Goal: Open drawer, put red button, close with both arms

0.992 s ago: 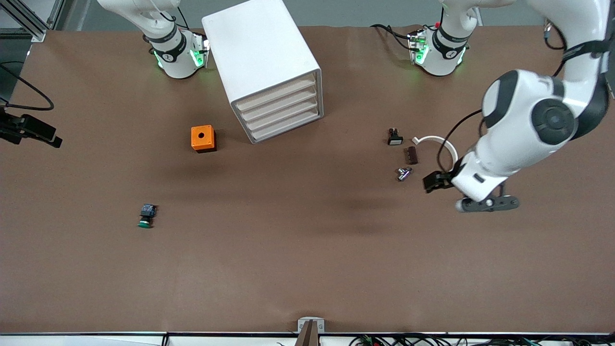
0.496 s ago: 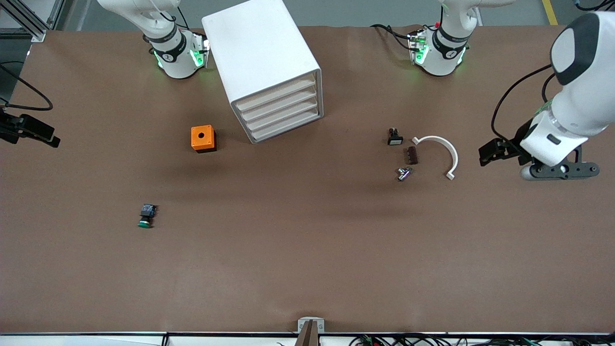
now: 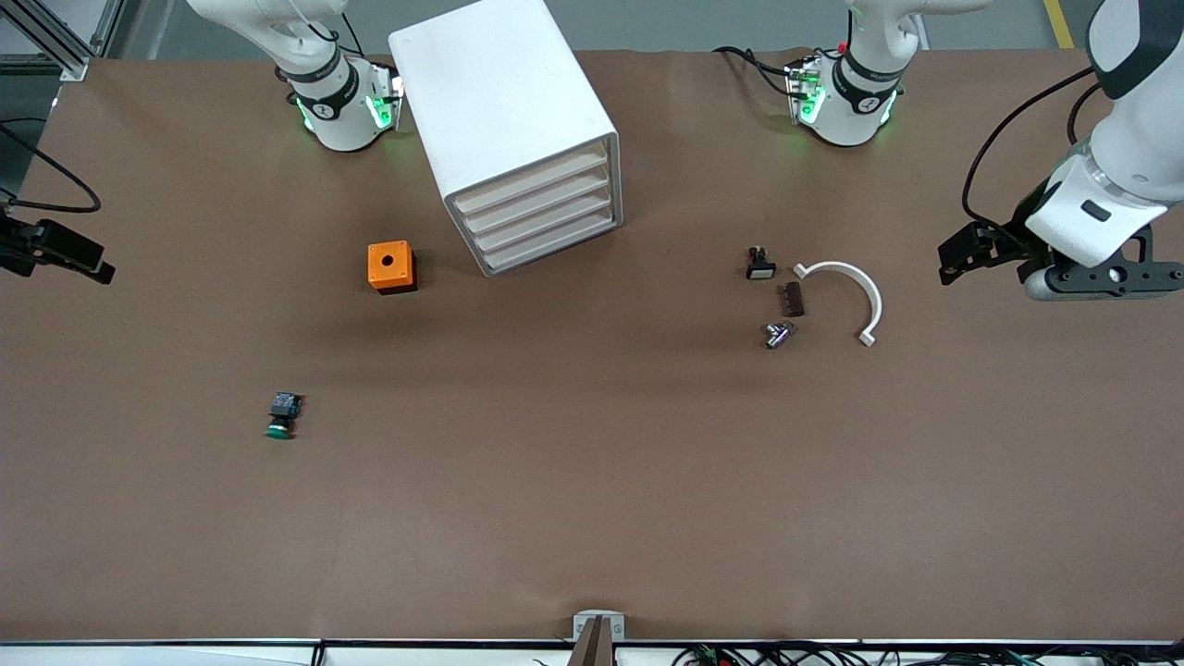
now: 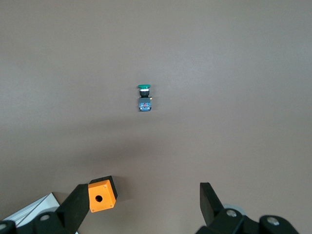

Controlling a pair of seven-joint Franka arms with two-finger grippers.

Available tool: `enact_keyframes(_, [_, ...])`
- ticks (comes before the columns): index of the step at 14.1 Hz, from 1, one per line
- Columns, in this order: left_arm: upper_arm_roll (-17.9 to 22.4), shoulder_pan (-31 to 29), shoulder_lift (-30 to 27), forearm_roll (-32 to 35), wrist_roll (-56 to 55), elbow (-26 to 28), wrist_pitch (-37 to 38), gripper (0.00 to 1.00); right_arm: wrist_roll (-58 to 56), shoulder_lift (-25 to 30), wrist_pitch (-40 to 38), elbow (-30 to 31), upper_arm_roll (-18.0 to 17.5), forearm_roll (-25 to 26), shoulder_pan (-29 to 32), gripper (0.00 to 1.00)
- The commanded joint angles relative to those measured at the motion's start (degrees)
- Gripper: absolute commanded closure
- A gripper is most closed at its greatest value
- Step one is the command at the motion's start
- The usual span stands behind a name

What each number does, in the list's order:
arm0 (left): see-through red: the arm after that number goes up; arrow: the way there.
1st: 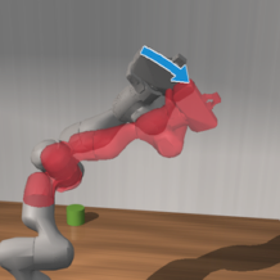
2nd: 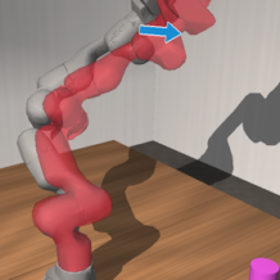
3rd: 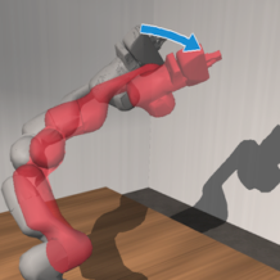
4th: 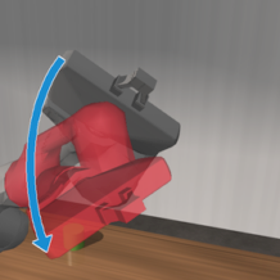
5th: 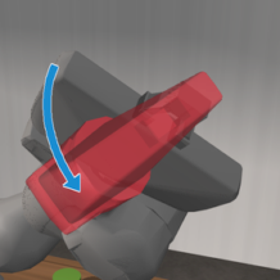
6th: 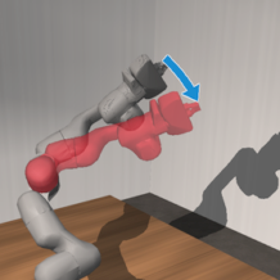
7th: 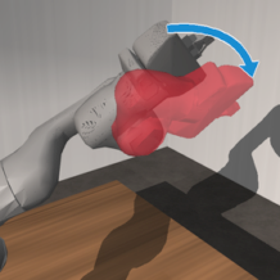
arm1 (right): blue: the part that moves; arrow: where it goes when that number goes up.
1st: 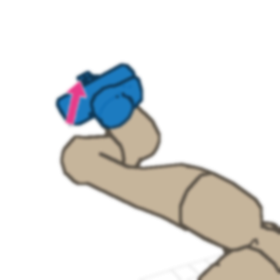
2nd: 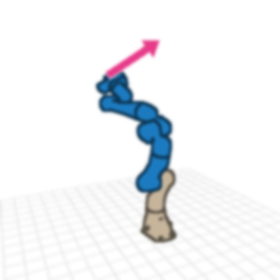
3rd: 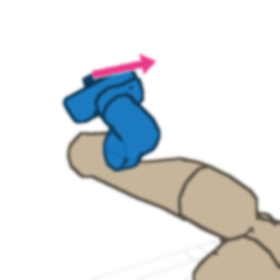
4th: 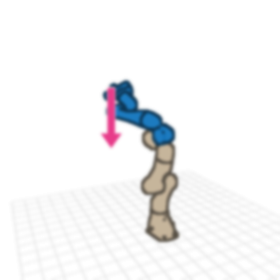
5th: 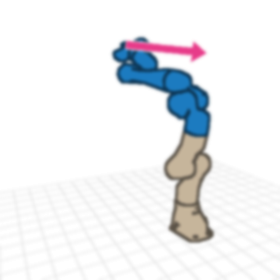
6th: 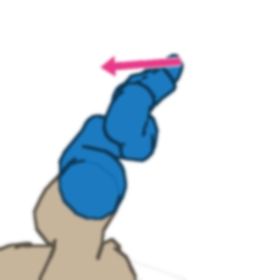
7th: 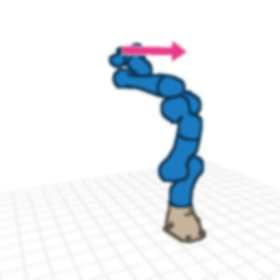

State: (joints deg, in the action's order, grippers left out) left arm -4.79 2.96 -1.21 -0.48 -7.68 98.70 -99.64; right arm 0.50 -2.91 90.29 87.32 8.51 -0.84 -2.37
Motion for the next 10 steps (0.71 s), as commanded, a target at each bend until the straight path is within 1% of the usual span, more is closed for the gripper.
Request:
enact_keyframes(1, [0.7,-0.1,-3.0,0.1,2.1,1.8,0.2,0.0,0.2,0.2,-0.6,-1.1,-0.3,1.1,0.5,0.0])
enact_keyframes(6, [0.7,-0.8,-4.3,-0.6,1.4,1.2,1.5,0.0,0.3,0.2,-1.3,-1.1,-0.3,2.2,0.3,0.0])
enact_keyframes(8, [0.7,-0.2,-4.6,-0.7,1.4,-1.5,5.5,0.0,0.3,0.2,-1.3,-1.2,-0.4,2.2,0.3,0.0])
enact_keyframes(10, [1.4,0.2,-4.5,-1.3,1.3,-4.2,8.0,0.0,0.3,0.2,-1.3,-1.2,-0.3,2.2,0.3,0.0])
